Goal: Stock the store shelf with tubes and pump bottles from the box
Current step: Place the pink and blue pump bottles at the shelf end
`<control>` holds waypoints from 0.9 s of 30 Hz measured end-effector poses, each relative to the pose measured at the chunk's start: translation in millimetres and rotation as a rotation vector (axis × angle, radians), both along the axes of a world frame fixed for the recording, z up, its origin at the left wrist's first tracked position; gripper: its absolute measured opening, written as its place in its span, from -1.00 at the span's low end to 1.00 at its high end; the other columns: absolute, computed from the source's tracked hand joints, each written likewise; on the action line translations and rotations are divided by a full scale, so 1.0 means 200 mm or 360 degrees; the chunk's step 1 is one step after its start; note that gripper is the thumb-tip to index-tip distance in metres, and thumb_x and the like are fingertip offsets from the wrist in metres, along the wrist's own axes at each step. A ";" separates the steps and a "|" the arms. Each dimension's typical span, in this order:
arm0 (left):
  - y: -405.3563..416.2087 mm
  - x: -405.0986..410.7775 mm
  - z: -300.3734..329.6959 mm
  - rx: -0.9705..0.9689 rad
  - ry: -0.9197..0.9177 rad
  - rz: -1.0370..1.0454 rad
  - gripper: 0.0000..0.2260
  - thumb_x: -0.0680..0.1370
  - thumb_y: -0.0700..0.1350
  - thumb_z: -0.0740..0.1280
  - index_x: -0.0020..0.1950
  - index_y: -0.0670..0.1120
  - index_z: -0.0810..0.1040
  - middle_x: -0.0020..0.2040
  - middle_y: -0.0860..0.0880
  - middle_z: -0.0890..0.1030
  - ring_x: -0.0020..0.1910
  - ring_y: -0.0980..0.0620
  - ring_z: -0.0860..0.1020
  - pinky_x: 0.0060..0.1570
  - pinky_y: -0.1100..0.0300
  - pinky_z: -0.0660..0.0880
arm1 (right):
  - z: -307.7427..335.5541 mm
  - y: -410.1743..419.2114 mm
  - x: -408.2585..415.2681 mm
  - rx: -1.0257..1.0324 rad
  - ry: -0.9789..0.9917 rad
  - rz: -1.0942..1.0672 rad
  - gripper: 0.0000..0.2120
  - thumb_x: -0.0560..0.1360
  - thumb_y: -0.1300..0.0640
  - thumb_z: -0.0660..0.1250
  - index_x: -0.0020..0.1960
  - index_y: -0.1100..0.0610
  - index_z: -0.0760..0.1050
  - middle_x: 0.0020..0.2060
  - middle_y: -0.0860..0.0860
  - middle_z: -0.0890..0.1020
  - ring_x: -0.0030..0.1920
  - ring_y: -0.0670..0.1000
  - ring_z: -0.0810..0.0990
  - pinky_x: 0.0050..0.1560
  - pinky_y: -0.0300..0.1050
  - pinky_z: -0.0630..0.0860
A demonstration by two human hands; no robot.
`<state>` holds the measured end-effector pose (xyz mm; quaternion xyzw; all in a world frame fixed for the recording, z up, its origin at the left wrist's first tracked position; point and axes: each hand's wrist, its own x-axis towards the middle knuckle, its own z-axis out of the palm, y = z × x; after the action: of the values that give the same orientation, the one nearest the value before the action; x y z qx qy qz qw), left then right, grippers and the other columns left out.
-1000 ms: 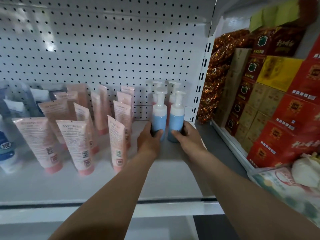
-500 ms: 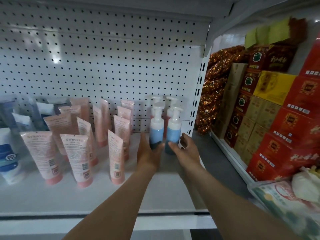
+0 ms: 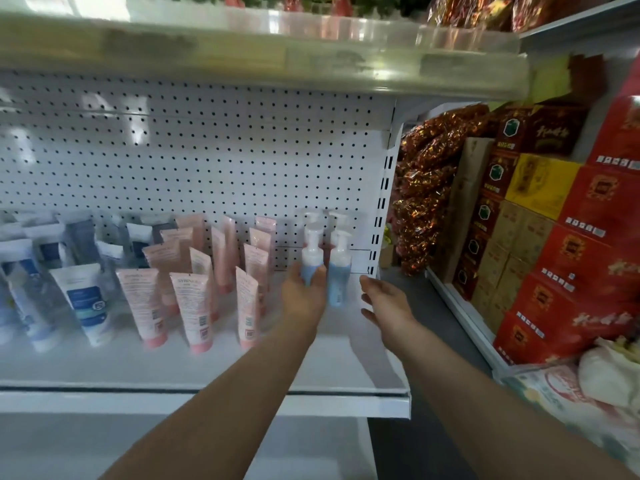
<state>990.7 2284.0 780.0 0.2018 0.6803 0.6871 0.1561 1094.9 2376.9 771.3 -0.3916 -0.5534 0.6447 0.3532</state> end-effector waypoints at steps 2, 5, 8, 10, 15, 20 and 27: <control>0.03 -0.06 0.07 -0.0033 0.0101 0.0032 -0.58 0.53 0.10 0.36 0.35 -0.01 0.46 0.19 -0.05 0.56 0.15 -0.06 0.52 0.20 0.12 0.41 | 0.06 0.04 -0.01 0.0054 0.0006 0.0040 -0.73 0.60 0.04 0.35 0.26 0.09 0.52 0.17 0.00 0.59 0.21 0.04 0.53 0.26 0.04 0.52; 0.07 -0.12 0.11 -0.0076 0.0089 0.0040 -0.50 0.50 0.15 0.35 0.34 -0.10 0.46 0.23 -0.08 0.54 0.16 -0.07 0.50 0.23 0.08 0.41 | 0.10 0.10 -0.03 0.0108 -0.0007 0.0069 -0.83 0.58 0.11 0.38 0.16 0.05 0.53 0.08 -0.04 0.60 0.15 0.01 0.54 0.30 0.07 0.50; 0.14 -0.16 0.03 -0.0114 -0.0012 0.0035 -0.59 0.55 0.01 0.36 0.36 -0.10 0.43 0.23 -0.10 0.54 0.17 -0.10 0.51 0.22 0.08 0.42 | 0.07 0.18 -0.08 0.0105 0.0011 0.0046 -0.83 0.56 0.12 0.40 0.14 0.06 0.55 0.13 0.00 0.60 0.12 0.01 0.54 0.31 0.08 0.50; 0.19 -0.19 -0.04 -0.0188 0.0025 0.0028 -0.53 0.52 0.05 0.38 0.39 -0.05 0.42 0.29 -0.14 0.54 0.23 -0.16 0.51 0.30 -0.04 0.42 | 0.04 0.23 -0.12 0.0122 0.0038 0.0035 -0.73 0.55 0.12 0.42 0.23 0.12 0.55 0.17 0.01 0.59 0.14 0.00 0.55 0.32 0.03 0.49; 0.23 -0.24 -0.12 -0.0132 0.0039 0.0022 -0.41 0.52 -0.08 0.42 0.51 -0.04 0.31 0.35 -0.01 0.49 0.30 -0.02 0.47 0.34 0.10 0.37 | -0.04 0.35 -0.18 0.0200 -0.0064 0.0236 -0.45 0.51 0.14 0.47 0.46 0.15 0.42 0.37 0.02 0.49 0.26 -0.01 0.50 0.21 -0.09 0.43; 0.28 -0.34 -0.27 -0.0155 -0.0067 -0.0134 -0.37 0.39 -0.13 0.39 0.46 -0.02 0.37 0.34 -0.04 0.54 0.25 -0.02 0.53 0.32 -0.03 0.45 | -0.17 0.37 -0.26 0.0219 -0.0068 0.0341 -0.45 0.48 0.21 0.47 0.44 0.12 0.44 0.34 -0.03 0.55 0.32 -0.03 0.52 0.28 -0.11 0.44; 0.26 -0.30 -0.35 -0.0096 -0.0062 -0.0222 -0.47 0.45 -0.21 0.40 0.40 0.03 0.43 0.20 0.04 0.60 0.14 0.02 0.58 0.10 0.14 0.52 | -0.31 0.34 -0.31 0.0435 -0.0050 0.0320 -0.64 0.46 0.34 0.42 0.21 0.06 0.58 0.03 -0.09 0.70 0.07 -0.08 0.67 -0.08 -0.30 0.57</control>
<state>929.8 2336.9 709.9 0.2306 0.6816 0.6577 0.2228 1033.8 2444.3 708.9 -0.2926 -0.6777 0.5894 0.3282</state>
